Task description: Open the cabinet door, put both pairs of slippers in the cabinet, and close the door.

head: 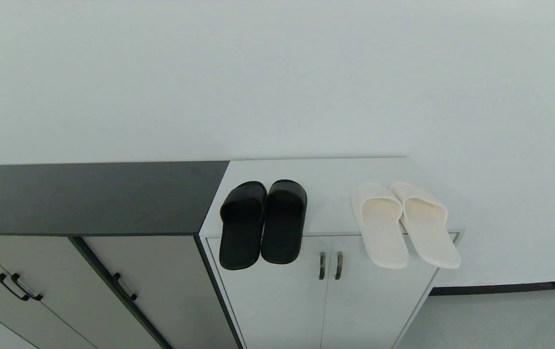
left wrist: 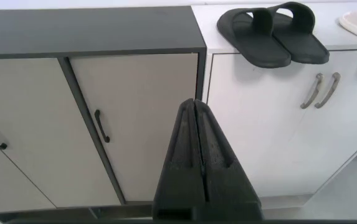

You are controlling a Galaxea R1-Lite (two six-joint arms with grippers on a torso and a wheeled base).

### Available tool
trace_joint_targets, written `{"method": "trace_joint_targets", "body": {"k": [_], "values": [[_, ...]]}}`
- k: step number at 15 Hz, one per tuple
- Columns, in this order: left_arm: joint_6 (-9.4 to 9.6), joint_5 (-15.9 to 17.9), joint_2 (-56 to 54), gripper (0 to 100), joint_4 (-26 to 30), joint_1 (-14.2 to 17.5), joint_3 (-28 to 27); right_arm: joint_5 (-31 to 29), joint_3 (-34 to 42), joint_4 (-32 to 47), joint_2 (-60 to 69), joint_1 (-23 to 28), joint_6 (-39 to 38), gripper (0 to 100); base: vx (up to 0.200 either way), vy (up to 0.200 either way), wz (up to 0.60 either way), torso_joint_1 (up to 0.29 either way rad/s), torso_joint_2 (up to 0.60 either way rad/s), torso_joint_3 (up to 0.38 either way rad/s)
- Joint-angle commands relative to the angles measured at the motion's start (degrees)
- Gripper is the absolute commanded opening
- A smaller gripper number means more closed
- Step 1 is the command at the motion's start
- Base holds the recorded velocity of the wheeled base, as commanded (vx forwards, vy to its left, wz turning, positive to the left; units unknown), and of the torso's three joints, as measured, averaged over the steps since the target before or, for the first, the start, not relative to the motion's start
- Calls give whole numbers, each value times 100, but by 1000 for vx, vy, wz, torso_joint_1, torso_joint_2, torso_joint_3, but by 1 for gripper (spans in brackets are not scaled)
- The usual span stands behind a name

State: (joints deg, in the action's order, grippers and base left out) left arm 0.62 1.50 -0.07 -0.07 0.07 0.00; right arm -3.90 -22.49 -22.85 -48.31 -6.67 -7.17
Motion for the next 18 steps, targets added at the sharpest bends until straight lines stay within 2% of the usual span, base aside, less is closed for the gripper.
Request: {"method": "trace_joint_targets", "body": {"k": [1,6,12,18], "values": [[-18,8,7,0,-1,1,0,-1025,-1,-1635,-2982,-968,-57,100,0,0,0,0,0,0],[-36,8,7,0,-1,1,0,-1737,-730,-2831,-4925,-1583,-145,100,0,0,0,0,0,0],[-36,-1,7,0,-1,1,0,-2097,-1460,-2857,-5663,-2014,-285,100,0,0,0,0,0,0],[-45,-1,7,0,-1,1,0,-2141,-1882,-2875,-6164,-2005,-285,100,0,0,0,0,0,0]]}}
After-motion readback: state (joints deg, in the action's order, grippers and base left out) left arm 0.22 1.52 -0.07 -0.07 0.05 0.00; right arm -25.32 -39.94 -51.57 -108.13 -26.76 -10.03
